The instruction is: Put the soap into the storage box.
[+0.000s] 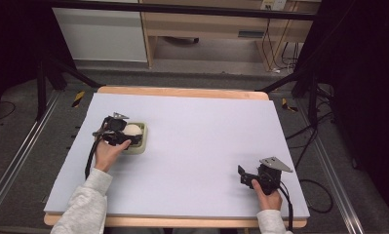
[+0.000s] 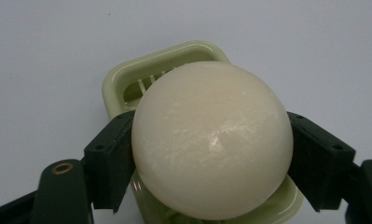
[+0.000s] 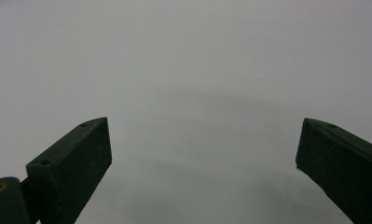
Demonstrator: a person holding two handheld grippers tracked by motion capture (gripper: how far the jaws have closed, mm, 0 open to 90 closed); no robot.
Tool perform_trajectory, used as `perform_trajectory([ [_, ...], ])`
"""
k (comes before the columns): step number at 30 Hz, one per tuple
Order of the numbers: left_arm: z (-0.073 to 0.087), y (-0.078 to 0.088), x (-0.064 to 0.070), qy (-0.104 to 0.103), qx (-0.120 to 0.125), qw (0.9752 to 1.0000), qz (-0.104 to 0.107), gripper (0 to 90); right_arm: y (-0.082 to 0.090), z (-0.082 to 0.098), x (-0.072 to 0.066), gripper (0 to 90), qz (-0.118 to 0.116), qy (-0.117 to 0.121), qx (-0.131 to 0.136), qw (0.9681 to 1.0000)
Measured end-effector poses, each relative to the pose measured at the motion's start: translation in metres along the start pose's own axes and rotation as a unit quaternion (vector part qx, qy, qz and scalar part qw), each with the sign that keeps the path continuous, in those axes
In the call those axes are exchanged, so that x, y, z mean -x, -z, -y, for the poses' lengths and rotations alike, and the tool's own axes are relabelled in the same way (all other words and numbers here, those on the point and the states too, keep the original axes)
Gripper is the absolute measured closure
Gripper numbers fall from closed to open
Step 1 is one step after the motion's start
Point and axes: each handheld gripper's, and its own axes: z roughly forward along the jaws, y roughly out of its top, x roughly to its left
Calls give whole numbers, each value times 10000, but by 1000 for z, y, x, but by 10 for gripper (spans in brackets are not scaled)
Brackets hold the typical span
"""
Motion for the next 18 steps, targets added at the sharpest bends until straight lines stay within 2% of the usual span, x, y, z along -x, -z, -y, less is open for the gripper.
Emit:
perform_trajectory([
  [18, 2, -5, 3, -89, -103, 9999, -72, 238, 0, 0, 0, 38, 18, 30, 17, 10000],
])
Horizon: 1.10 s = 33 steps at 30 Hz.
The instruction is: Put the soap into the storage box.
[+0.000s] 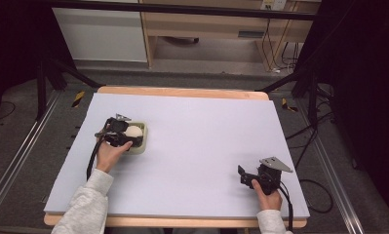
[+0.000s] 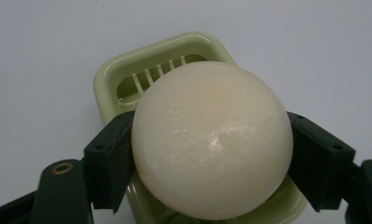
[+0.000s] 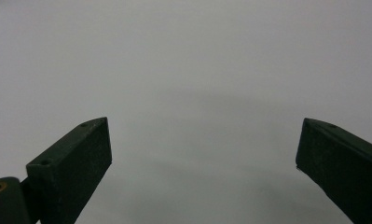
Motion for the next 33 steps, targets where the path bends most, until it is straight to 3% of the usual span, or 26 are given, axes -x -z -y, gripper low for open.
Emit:
perform_trajectory([
  [12, 1, 0, 2, -34, -14, 10000, -16, 235, 0, 0, 0, 38, 8, -7, 3, 10000],
  [24, 0, 14, 7, -85, 196, 9998, -41, 150, 0, 0, 0, 38, 18, 10, 13, 10000],
  [33, 6, 29, 11, -8, 459, 9989, -29, 155, 0, 0, -1, 38, 15, 29, 10, 10000],
])
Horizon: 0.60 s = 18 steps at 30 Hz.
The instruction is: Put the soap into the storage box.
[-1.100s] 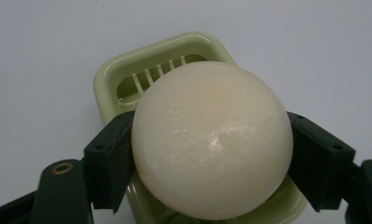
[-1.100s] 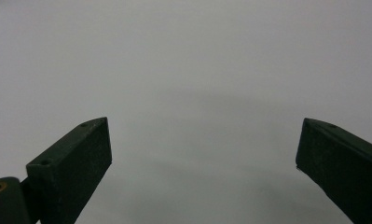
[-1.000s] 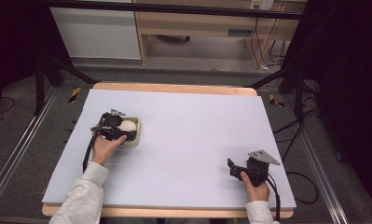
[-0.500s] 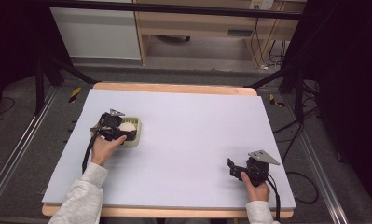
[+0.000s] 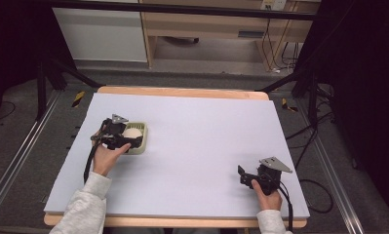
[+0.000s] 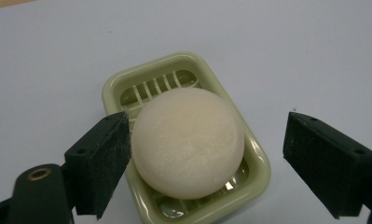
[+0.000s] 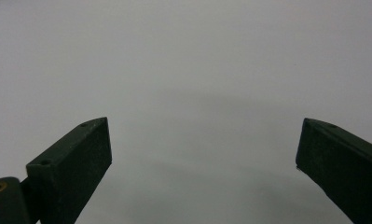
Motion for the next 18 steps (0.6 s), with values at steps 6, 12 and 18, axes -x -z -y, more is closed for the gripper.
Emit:
perform_trajectory([
  [6, 9, 13, 3, 55, 187, 9998, 29, 180, 0, 0, 0, 38, 4, 7, -13, 10000],
  [12, 22, 25, 5, 72, 302, 9995, 37, 209, 0, 0, 0, 38, -10, 4, -9, 10000],
  [18, 40, 33, 3, 150, 377, 9992, -48, 205, 0, 0, 0, 38, -10, 7, 3, 10000],
])
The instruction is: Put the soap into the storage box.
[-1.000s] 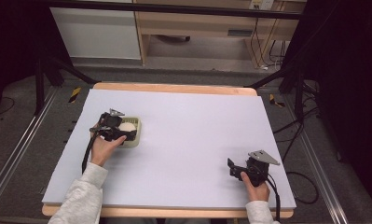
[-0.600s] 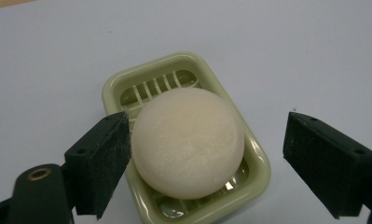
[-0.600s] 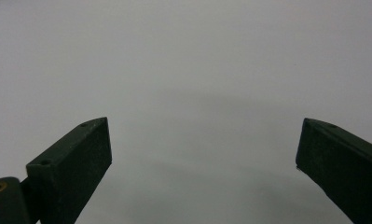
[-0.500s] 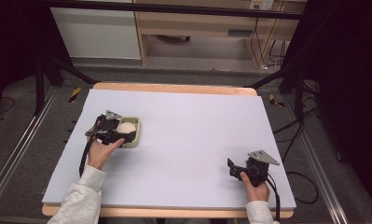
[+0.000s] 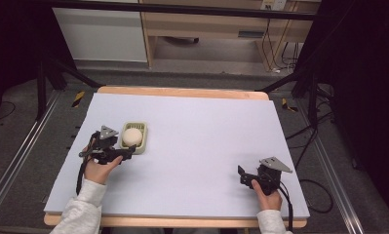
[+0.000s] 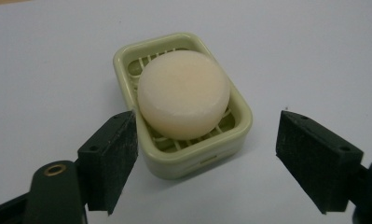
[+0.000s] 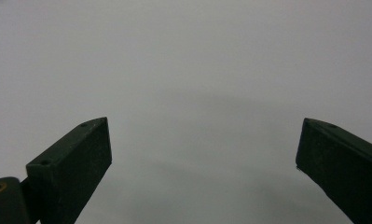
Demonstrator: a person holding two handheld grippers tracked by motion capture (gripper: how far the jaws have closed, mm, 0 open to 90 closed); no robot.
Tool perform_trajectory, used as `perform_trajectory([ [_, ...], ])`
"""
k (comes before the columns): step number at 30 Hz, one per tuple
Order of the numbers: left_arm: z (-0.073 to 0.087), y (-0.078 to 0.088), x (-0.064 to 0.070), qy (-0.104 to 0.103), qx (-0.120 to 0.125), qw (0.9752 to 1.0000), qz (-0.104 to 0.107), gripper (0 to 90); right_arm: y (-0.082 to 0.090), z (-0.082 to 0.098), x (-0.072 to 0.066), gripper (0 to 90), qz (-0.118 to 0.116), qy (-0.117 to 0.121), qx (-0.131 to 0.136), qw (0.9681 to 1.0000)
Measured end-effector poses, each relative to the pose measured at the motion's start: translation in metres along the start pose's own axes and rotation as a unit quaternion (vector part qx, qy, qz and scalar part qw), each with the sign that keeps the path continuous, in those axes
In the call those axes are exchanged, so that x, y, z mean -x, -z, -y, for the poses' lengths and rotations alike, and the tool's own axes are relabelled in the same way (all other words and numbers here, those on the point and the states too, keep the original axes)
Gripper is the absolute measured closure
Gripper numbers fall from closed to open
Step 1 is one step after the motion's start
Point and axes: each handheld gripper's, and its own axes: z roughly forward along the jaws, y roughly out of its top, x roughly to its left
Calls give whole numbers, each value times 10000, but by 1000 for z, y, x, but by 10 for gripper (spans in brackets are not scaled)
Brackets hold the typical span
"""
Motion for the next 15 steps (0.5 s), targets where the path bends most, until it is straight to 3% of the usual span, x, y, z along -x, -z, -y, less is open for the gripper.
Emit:
perform_trajectory([
  [9, 26, 14, -5, 97, 102, 9999, -76, 177, 0, 0, 0, 38, -8, -45, 7, 10000],
  [15, 46, 19, -12, 152, -10, 9998, -149, 156, 1, 0, 0, 38, 0, -48, 11, 10000],
])
